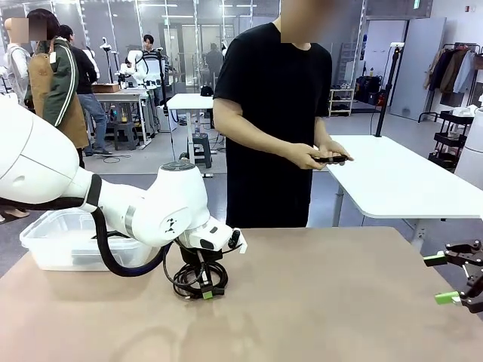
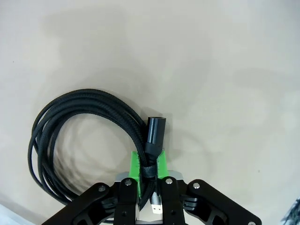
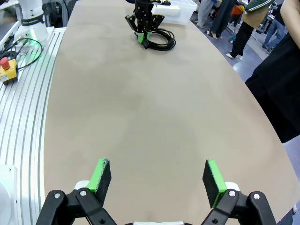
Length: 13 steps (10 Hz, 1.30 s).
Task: Organize and store the cables.
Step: Place the USB Extension Cable into the Organizing box.
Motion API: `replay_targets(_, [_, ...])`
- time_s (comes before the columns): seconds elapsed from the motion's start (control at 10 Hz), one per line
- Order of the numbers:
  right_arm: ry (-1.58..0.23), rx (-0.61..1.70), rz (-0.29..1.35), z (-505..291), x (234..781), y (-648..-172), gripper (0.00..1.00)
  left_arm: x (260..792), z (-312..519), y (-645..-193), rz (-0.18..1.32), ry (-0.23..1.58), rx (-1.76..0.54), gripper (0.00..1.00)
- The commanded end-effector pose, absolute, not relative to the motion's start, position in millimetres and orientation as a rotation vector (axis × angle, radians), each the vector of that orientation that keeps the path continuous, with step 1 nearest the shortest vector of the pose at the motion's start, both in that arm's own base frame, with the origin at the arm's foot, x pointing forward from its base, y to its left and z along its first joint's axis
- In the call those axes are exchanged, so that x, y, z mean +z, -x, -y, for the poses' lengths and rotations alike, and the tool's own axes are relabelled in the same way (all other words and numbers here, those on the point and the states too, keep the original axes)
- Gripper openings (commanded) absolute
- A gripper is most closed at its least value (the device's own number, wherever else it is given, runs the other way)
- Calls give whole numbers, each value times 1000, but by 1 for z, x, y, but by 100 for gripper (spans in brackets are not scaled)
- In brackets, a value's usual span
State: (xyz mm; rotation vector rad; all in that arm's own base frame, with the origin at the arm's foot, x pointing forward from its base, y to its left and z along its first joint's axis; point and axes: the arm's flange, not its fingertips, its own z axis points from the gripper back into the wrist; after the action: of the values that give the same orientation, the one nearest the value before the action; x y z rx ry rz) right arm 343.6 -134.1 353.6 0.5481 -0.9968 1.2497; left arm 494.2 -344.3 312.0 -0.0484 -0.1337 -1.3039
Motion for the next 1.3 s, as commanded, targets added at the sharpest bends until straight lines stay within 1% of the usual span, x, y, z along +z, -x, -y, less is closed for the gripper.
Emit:
replay_targets(0.0, [-554, 1229, 1009, 132, 357, -344, 100, 315, 342, -495, 140, 53, -1308, 0])
replay_targets(0.2, [-554, 1229, 1009, 132, 357, -344, 100, 333, 340, -491, 159, 75, -1320, 0])
replay_targets(0.3, [-554, 1229, 1009, 132, 357, -344, 100, 355, 336, -486, 147, 82, -1369, 0])
replay_targets(0.4, [-554, 1229, 1009, 132, 357, -344, 100, 387, 330, -482, 188, 89, -1416, 11])
replay_targets(0.5, [-554, 1229, 1009, 132, 357, -344, 100, 426, 321, -478, 217, 92, -1450, 11])
replay_targets(0.7, [-554, 1229, 1009, 132, 357, -344, 100, 466, 307, -472, 232, 114, -1492, 11])
replay_targets(0.8, [-554, 1229, 1009, 132, 357, -344, 100, 478, 297, -473, 243, 101, -1502, 11])
replay_targets(1.0, [-554, 1229, 1009, 132, 357, -344, 100, 499, 271, -475, 241, 135, -1537, 11])
replay_targets(1.2, [-554, 1229, 1009, 132, 357, -344, 100, 512, 230, -483, 229, 78, -1619, 11])
